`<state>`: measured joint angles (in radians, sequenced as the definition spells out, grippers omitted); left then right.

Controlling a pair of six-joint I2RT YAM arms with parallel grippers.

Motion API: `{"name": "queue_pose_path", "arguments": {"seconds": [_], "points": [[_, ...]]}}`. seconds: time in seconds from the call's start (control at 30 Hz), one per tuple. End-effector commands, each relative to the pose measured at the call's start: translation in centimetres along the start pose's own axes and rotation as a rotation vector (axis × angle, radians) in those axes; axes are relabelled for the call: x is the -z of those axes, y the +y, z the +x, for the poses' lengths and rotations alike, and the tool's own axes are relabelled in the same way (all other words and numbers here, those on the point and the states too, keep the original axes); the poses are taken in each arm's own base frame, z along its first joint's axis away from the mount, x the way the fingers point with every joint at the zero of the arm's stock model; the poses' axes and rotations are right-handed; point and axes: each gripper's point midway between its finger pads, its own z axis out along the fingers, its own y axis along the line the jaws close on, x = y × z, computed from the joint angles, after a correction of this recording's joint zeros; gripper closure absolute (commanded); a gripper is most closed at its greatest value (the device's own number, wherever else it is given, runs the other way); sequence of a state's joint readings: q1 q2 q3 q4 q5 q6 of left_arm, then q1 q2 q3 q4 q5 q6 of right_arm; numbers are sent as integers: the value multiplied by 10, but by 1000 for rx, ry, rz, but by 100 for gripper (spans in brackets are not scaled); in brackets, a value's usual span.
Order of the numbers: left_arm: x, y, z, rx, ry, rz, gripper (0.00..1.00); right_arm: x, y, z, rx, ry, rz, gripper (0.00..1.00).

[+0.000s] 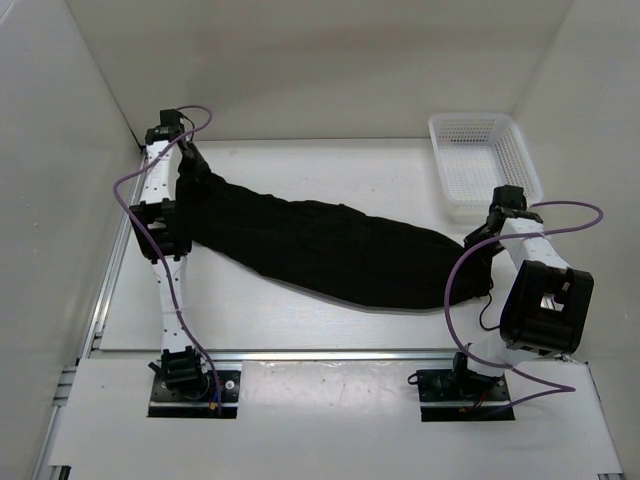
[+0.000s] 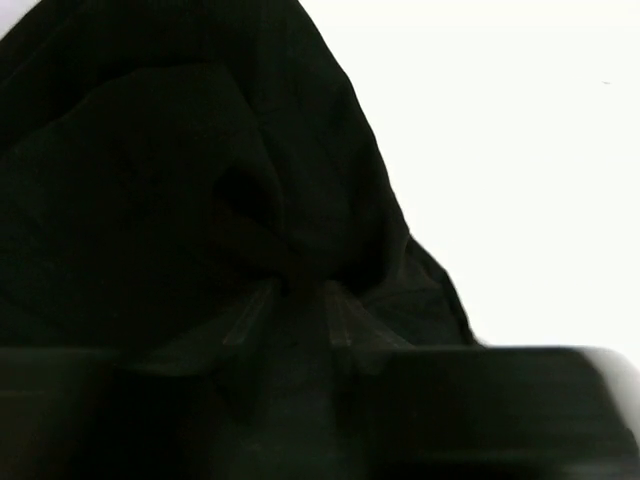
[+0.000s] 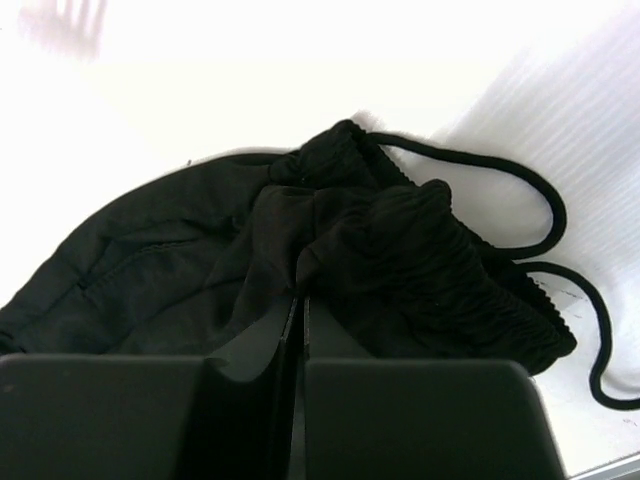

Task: Fold and stack the trousers
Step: Fold the trousers

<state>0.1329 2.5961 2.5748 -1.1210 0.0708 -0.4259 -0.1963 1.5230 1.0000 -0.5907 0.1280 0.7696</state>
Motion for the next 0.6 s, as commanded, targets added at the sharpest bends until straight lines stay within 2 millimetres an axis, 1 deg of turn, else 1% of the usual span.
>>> {"name": "queue_pose_path", "arguments": {"seconds": [0.0,0.03,0.07,0.1,0.13,0.2,0.23,0.27,0.37,0.4,0.43,0.47,0.5,0.53,0.57], "points": [[17,-9,-21,-11,-78,19,57,5,10,-15,2,-49,-37,100],[12,-8,-18,-11,-68,15,41,8,10,-17,1,-64,-39,100],[12,-3,-20,-10,-79,-10,25,11,11,-18,9,-71,-45,100],[12,-1,-21,0,-86,-23,22,11,11,-18,9,-71,-45,100],[7,2,-20,1,-83,-40,22,11,11,-18,9,-71,-45,100],[-1,11,-17,2,-77,-81,31,11,11,-18,9,-71,-45,100],[-6,10,-13,-6,-72,-91,34,11,11,-18,9,-71,-45,100],[-6,12,-14,-5,-78,-105,37,11,11,-18,9,-71,-45,100],[-10,14,-12,-15,-82,-136,38,8,10,-17,10,-63,-38,100],[-15,13,-8,-32,-77,-148,38,6,7,-14,11,-56,-32,100],[-14,14,-5,-41,-67,-153,37,6,9,-16,10,-63,-38,100],[-25,21,3,-43,-37,-179,37,6,9,-16,10,-63,-38,100],[-23,15,4,-63,-42,-171,37,4,7,-13,11,-56,-32,100],[-29,17,7,-63,-31,-176,39,4,7,-13,11,-56,-32,100],[-28,18,9,-64,-21,-180,50,4,7,-13,11,-56,-32,100]]}}
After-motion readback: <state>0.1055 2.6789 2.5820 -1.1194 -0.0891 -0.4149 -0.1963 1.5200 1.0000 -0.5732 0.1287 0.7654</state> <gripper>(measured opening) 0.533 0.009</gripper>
